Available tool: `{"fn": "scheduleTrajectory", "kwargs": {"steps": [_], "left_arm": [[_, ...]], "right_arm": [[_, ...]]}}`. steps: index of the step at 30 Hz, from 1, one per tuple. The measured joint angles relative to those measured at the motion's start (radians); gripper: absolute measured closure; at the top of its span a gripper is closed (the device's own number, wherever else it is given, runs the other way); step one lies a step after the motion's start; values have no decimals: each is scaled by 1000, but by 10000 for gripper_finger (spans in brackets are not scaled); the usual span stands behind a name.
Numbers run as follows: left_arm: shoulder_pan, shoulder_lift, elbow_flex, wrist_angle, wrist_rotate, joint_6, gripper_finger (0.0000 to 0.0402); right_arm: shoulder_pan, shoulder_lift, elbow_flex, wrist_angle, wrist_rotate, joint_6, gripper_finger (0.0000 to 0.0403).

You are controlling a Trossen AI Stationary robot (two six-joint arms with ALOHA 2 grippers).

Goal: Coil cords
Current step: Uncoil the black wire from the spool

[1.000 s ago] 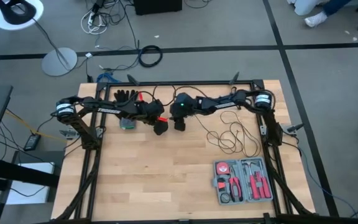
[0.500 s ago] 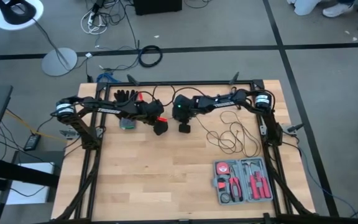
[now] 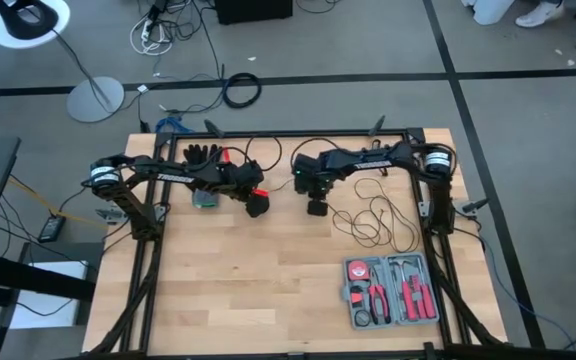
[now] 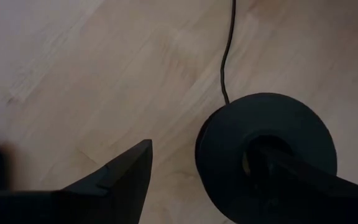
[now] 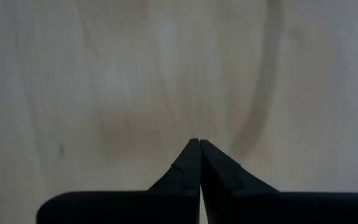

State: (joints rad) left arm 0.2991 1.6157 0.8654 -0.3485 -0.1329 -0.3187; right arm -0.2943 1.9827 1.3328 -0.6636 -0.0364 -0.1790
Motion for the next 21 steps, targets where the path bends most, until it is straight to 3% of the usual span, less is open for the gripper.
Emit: {"fn": "scheduleTrajectory", "kwargs": {"steps": [4, 8, 11, 14, 16, 19, 21], "left_arm": [[0, 0, 0, -3, 0, 0, 138], [0, 0, 0, -3, 0, 0, 138], [0, 0, 0, -1, 0, 0, 138], [0, 0, 0, 16, 0, 0, 138], [0, 0, 0, 34, 0, 0, 138], [0, 0, 0, 45, 1, 0, 138], [0, 0, 0, 44, 1, 0, 138]], "right_arm": [[7, -121, -53, -41, 86, 19, 402], [11, -275, -218, -34, 131, 89, 402], [16, -430, -375, 75, 171, 133, 403], [19, -542, -551, 328, 201, 152, 403], [19, -580, -649, 624, 201, 169, 400], [19, -544, -747, 1010, 186, 126, 391], [17, -483, -744, 1141, 169, 91, 380]]}}
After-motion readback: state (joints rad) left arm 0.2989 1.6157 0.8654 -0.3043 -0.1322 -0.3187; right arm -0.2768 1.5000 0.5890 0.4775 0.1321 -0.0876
